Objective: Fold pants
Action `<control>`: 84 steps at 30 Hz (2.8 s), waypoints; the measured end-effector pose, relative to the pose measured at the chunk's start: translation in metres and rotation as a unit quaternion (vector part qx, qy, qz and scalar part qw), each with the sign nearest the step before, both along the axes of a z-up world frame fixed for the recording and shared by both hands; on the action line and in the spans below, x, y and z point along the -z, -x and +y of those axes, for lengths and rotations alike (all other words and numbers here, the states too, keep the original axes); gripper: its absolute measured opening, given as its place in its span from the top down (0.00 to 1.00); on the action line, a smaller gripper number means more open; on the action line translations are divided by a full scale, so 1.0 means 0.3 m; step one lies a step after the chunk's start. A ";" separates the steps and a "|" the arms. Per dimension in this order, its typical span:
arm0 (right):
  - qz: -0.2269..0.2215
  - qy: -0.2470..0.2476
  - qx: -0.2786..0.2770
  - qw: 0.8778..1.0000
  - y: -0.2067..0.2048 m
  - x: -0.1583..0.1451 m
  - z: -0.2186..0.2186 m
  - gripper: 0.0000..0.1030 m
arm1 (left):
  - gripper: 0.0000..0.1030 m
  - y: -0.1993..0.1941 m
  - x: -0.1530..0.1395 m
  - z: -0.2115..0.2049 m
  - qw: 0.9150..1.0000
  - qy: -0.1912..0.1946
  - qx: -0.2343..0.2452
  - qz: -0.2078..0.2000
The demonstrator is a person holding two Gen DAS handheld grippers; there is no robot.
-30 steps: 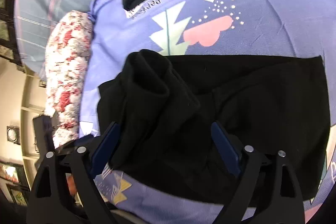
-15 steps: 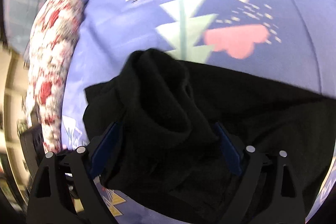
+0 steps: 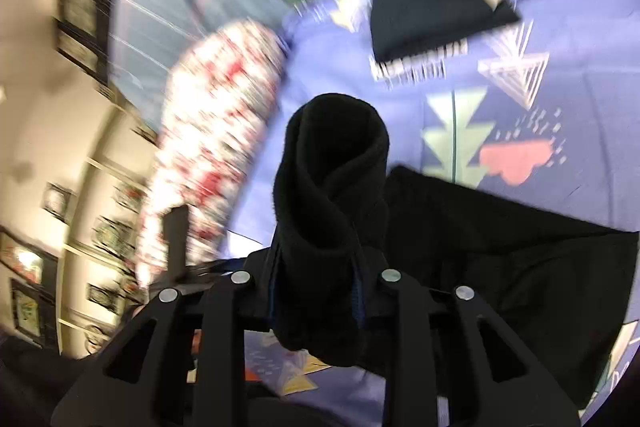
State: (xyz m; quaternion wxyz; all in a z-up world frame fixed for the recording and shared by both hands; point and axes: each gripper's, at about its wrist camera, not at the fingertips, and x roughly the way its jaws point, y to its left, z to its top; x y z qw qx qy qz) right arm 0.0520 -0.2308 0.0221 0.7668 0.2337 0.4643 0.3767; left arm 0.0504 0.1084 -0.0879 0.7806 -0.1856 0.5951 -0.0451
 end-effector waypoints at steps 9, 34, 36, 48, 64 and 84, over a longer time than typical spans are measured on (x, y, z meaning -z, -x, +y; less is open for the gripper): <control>0.165 0.179 0.207 0.948 0.128 0.492 -0.487 0.45 | 0.02 -0.046 0.077 -0.125 0.998 0.007 0.050 0.027; 0.123 0.205 0.133 0.962 -0.029 0.477 -0.353 0.68 | 0.02 -0.027 0.099 -0.185 0.997 0.011 0.059 0.042; 0.103 0.193 0.138 0.966 -0.020 0.418 -0.337 0.76 | 0.02 -0.032 0.096 -0.194 0.997 0.008 0.062 0.041; 0.111 0.223 0.186 0.951 0.020 0.437 -0.458 0.58 | 0.02 -0.066 0.074 -0.269 0.995 -0.001 0.093 0.027; 0.033 0.219 0.192 0.956 -0.056 0.311 -0.383 0.84 | 0.02 -0.250 0.048 -0.509 0.990 -0.032 0.135 0.000; 0.123 0.198 0.140 0.962 0.134 0.443 -0.412 0.78 | 0.02 -0.202 0.177 -0.551 0.988 -0.027 0.132 0.078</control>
